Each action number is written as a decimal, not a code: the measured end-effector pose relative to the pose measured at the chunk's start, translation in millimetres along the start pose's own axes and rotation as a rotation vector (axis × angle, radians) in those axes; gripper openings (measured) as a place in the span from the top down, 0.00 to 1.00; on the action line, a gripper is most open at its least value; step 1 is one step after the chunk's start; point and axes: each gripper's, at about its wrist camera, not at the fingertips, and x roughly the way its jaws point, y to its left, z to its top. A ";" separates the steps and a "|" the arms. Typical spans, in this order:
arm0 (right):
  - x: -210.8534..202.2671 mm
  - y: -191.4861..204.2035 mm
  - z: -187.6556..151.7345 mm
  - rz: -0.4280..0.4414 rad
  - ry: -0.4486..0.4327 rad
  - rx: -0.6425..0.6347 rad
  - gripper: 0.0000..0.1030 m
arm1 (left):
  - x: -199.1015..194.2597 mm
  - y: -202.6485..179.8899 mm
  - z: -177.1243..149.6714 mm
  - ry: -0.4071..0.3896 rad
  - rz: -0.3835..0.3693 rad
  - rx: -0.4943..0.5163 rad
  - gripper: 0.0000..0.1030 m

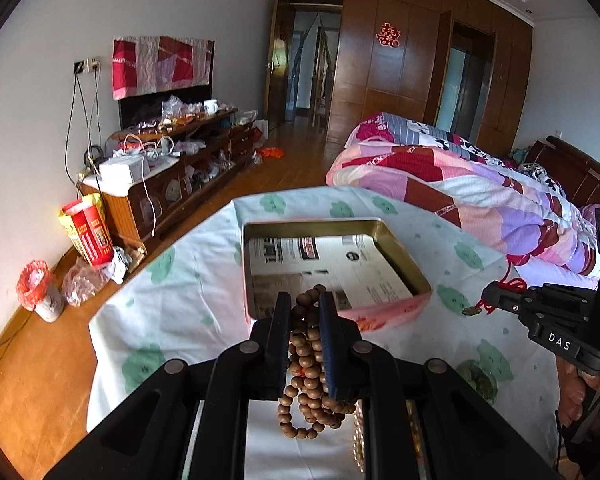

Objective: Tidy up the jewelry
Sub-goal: 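Carry the bead strand and red knot into the pink tin while both grippers open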

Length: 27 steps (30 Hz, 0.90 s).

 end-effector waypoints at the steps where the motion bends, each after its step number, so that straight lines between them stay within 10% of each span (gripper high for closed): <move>1: -0.2 0.2 1.6 0.001 -0.002 -0.003 0.93 | 1.4 -0.9 2.8 -0.003 0.005 0.005 0.87; 27: 28.9 25.6 60.8 -0.015 -0.070 -0.096 0.93 | 45.0 -7.5 45.3 -0.043 0.115 0.071 0.87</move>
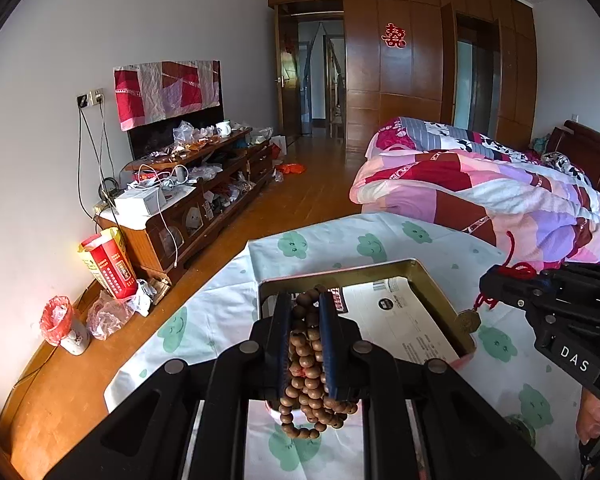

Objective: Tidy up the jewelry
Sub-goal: 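Carry the bead strand and red knot into the pink tin while both grippers open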

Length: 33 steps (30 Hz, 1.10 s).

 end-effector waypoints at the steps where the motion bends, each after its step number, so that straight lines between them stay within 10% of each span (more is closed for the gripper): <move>1: 2.0 1.0 2.4 -0.002 -0.002 -0.004 0.93 | 2.7 -0.7 1.4 0.001 0.002 0.003 0.87; 33: 77.3 15.8 21.8 -0.073 0.078 -0.096 0.93 | 80.4 -3.2 9.5 0.099 0.057 0.027 0.87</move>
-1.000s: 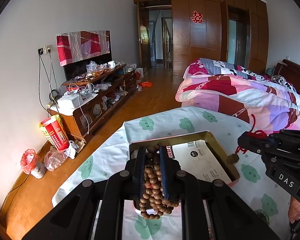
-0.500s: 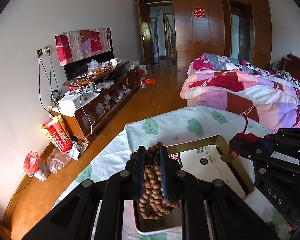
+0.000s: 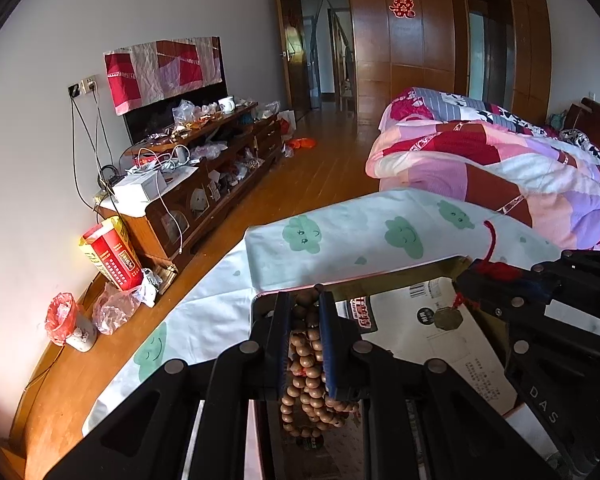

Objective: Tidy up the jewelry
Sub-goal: 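Carry the bead strand and red knot into the pink tin while both grippers open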

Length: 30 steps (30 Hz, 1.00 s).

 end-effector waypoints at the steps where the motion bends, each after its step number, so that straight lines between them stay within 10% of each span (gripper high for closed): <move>1: 2.1 0.4 0.1 -0.001 0.003 -0.001 0.93 | 1.2 -0.1 -0.2 0.003 0.001 -0.001 0.87; 27: 32.9 1.8 -5.8 -0.033 0.077 -0.013 0.92 | 24.3 5.7 -4.3 0.064 0.026 0.007 0.86; 30: 32.4 2.1 -6.9 -0.033 0.074 -0.013 0.72 | 25.0 4.8 -5.6 0.080 0.050 0.010 0.72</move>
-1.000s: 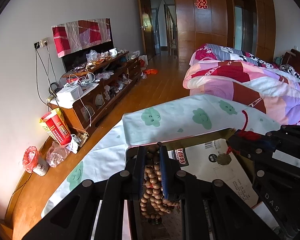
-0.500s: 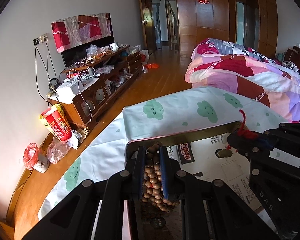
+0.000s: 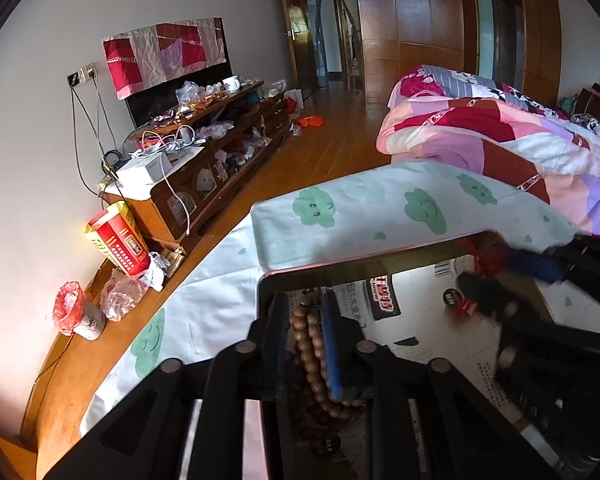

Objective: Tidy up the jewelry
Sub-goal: 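Carry the bead strand and red knot into the pink tin while both grippers open, then grasp the pearl necklace with the left gripper while the right grasps the green jade bangle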

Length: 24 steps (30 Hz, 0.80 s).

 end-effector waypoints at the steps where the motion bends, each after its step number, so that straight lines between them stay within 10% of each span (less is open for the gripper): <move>1: 0.3 -0.1 0.4 0.001 -0.002 0.004 0.63 | -0.8 0.9 -0.7 0.002 0.013 -0.005 0.53; 4: -5.4 0.8 -1.6 -0.032 -0.036 0.004 0.35 | -8.2 5.9 -2.7 -0.030 0.042 -0.021 0.30; 24: -66.5 -17.4 -53.1 -0.099 -0.013 0.007 0.27 | -82.4 9.2 -84.2 -0.001 -0.012 -0.024 0.30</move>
